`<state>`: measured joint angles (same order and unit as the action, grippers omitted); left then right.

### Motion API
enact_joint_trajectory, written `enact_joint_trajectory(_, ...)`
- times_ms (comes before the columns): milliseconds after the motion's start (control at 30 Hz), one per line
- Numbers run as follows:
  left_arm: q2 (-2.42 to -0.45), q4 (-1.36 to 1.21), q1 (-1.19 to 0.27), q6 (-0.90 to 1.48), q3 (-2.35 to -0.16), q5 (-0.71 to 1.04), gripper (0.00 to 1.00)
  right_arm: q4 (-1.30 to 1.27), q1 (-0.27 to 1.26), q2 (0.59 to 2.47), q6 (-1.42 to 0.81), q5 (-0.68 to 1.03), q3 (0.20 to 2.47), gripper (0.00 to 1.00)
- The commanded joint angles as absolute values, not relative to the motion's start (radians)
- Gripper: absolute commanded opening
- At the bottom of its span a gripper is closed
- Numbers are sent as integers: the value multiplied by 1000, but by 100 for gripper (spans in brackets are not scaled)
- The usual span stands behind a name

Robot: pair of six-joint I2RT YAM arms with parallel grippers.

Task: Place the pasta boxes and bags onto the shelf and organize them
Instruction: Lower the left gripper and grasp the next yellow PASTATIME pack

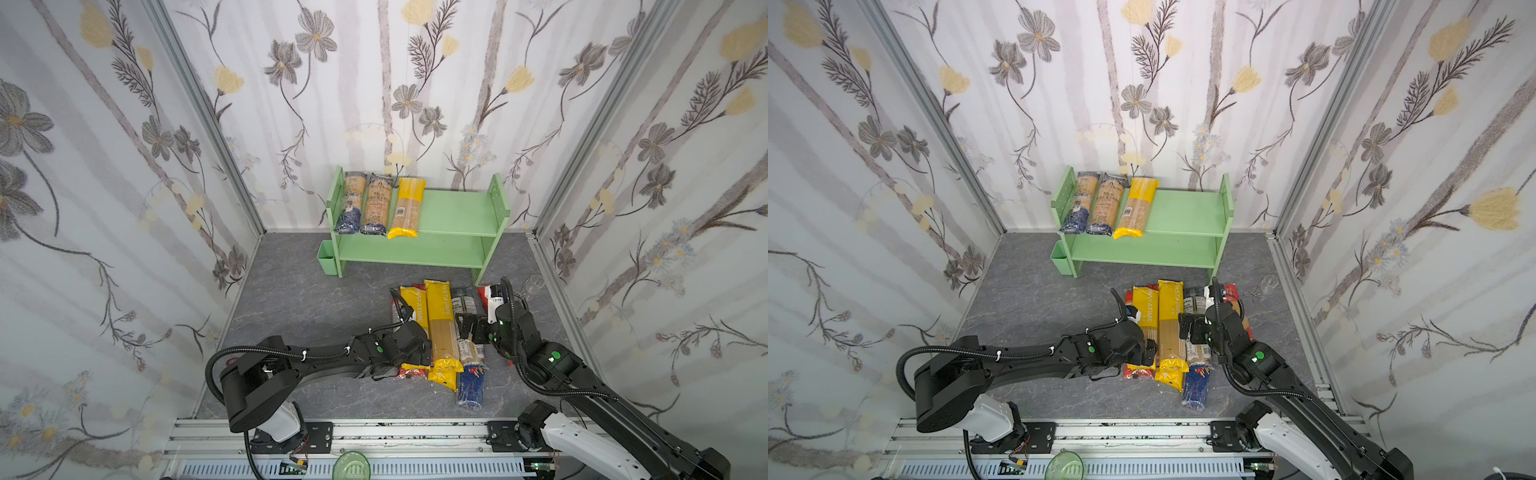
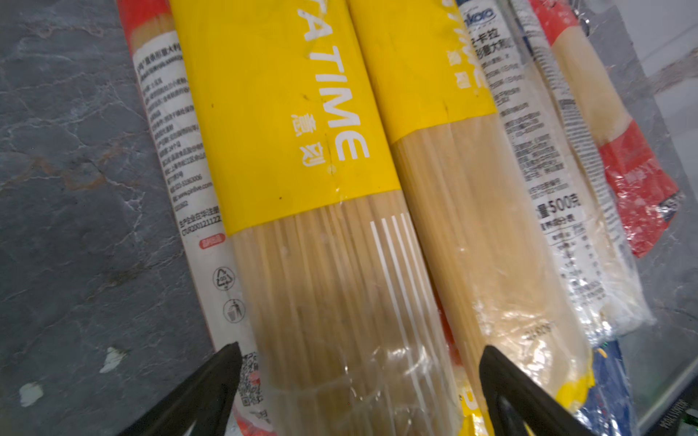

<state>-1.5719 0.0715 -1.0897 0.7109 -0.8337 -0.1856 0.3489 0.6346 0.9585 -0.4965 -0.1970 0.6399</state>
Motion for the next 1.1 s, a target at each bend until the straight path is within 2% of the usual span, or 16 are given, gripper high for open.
enact_joint_trajectory(0,-1612,51,-1091,732,-837,-219,100,302,637,948,-509,-215,633,100)
enact_joint_trajectory(167,-1679,51,-1091,730,-868,-206,100,303,639,927,-509,-219,620,100)
enact_joint_trajectory(233,-1692,52,-1092,730,-876,-202,94,304,638,916,-509,-220,616,100)
enact_joint_trajectory(300,-1693,51,-1094,730,-876,-201,82,305,638,905,-509,-222,610,100)
enact_joint_trajectory(400,-1682,53,-1091,719,-871,-202,51,308,639,894,-508,-225,604,100)
enact_joint_trajectory(467,-1673,55,-1091,715,-867,-201,39,307,638,890,-507,-227,600,100)
enact_joint_trajectory(1067,-1479,104,-1057,679,-815,-197,38,299,638,874,-507,-221,598,100)
